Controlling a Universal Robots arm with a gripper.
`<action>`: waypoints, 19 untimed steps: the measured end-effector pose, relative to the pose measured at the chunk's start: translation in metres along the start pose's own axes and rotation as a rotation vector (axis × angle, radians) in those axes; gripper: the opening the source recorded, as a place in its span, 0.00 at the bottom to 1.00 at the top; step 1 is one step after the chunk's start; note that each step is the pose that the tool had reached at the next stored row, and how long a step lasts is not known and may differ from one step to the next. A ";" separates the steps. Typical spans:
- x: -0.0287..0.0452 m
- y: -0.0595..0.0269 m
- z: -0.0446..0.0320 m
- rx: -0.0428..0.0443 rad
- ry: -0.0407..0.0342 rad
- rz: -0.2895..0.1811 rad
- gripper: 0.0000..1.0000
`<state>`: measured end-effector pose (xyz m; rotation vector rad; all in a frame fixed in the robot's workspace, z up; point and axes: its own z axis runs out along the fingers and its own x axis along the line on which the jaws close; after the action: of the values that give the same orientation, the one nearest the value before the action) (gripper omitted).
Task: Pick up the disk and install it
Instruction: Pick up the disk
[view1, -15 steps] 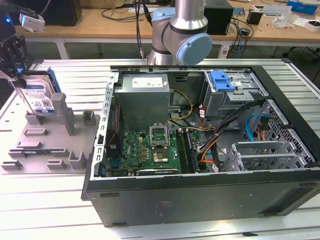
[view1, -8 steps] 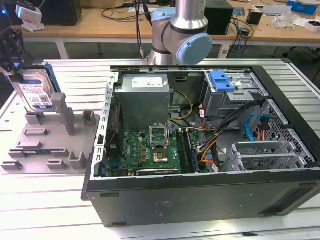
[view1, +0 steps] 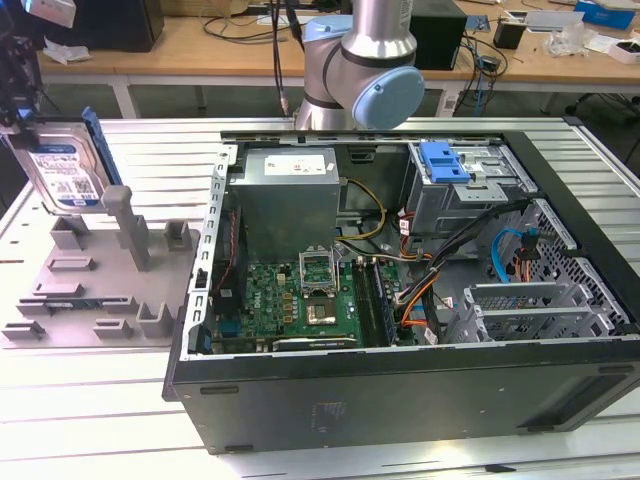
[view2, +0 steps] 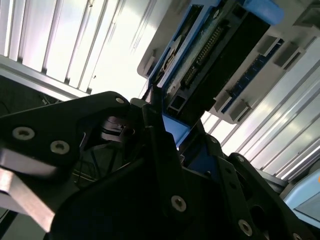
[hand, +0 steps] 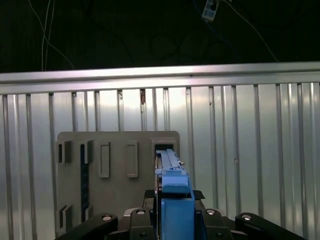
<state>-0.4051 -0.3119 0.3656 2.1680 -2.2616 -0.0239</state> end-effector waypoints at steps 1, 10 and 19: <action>0.0000 0.0001 -0.0032 0.0000 -0.0008 0.000 0.37; -0.0001 0.0005 -0.0291 -0.0004 -0.0086 0.000 0.37; -0.0003 0.0011 -0.0636 -0.0005 -0.0115 0.000 0.37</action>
<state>-0.4051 -0.3119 0.4292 2.1737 -2.2670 -0.0370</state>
